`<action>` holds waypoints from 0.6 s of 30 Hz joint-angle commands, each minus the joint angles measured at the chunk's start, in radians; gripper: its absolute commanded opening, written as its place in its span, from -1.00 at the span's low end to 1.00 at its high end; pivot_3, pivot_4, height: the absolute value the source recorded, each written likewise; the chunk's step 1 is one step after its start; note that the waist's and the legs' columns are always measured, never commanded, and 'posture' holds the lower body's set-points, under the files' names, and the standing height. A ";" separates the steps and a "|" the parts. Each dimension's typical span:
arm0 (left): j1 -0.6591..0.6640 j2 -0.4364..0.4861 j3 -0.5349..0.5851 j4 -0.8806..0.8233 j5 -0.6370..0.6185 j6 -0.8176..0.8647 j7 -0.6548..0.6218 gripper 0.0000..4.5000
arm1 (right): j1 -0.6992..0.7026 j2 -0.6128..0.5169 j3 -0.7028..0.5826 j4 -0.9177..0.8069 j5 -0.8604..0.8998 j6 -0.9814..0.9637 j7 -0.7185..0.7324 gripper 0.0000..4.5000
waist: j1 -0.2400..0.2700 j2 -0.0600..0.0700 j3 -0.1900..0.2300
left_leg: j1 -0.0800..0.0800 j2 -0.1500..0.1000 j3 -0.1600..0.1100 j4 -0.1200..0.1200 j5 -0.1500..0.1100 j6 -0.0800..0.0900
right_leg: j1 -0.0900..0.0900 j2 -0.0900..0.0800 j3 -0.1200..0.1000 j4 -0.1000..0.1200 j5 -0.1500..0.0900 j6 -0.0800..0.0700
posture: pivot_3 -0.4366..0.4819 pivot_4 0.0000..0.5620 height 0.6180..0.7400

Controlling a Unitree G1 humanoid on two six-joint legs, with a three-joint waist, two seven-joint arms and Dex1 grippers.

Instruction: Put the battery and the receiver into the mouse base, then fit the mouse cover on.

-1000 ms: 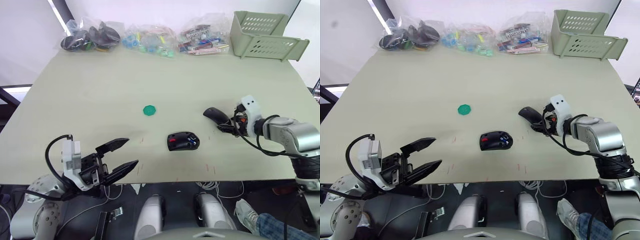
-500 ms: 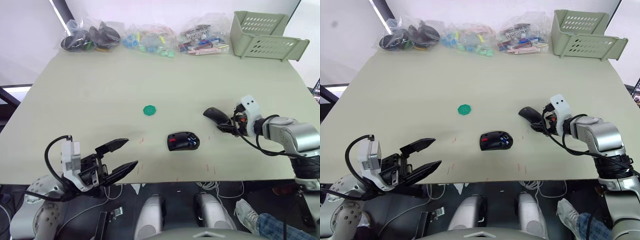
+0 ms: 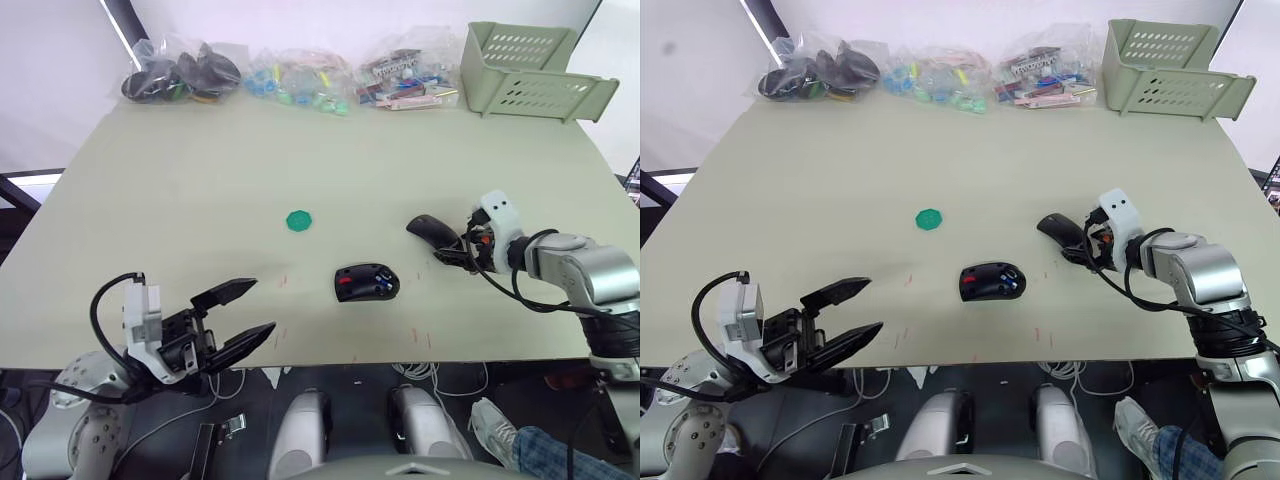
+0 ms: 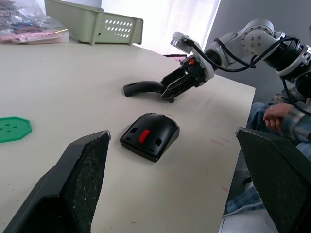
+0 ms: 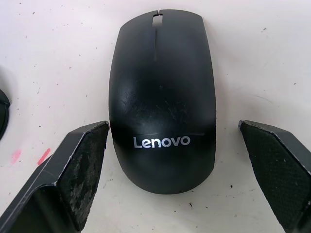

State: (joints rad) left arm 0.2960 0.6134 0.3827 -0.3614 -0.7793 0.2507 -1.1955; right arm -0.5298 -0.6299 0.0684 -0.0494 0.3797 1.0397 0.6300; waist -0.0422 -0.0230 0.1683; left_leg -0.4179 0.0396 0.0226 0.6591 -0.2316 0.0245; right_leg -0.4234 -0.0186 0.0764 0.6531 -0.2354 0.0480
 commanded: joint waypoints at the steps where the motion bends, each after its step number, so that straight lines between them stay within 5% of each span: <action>1: 0.000 -0.001 0.004 -0.005 -0.004 -0.019 -0.007 0.96 | -0.018 -0.018 -0.006 -0.039 -0.007 -0.025 0.013 1.00 | 0.000 0.000 0.000 | 0.000 0.000 0.000 0.000 0.000 0.000 | 0.000 0.000 0.000 0.000 0.000 0.000 | -0.05 -0.47 1.00; 18: -0.017 -0.008 -0.008 0.007 0.005 -0.024 -0.010 0.96 | -0.011 -0.023 0.003 -0.040 -0.037 -0.046 0.032 1.00 | 0.000 0.000 0.000 | 0.000 0.000 0.000 0.000 0.000 0.000 | 0.000 0.000 0.000 0.000 0.000 0.000 | -0.05 -0.47 1.00</action>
State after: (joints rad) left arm 0.2808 0.6069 0.3796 -0.3419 -0.7684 0.2455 -1.1979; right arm -0.5296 -0.6377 0.0788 -0.0565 0.3451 1.0121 0.6565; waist -0.0421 -0.0231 0.1685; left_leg -0.4179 0.0397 0.0227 0.6590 -0.2316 0.0245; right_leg -0.4235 -0.0187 0.0765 0.6531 -0.2355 0.0480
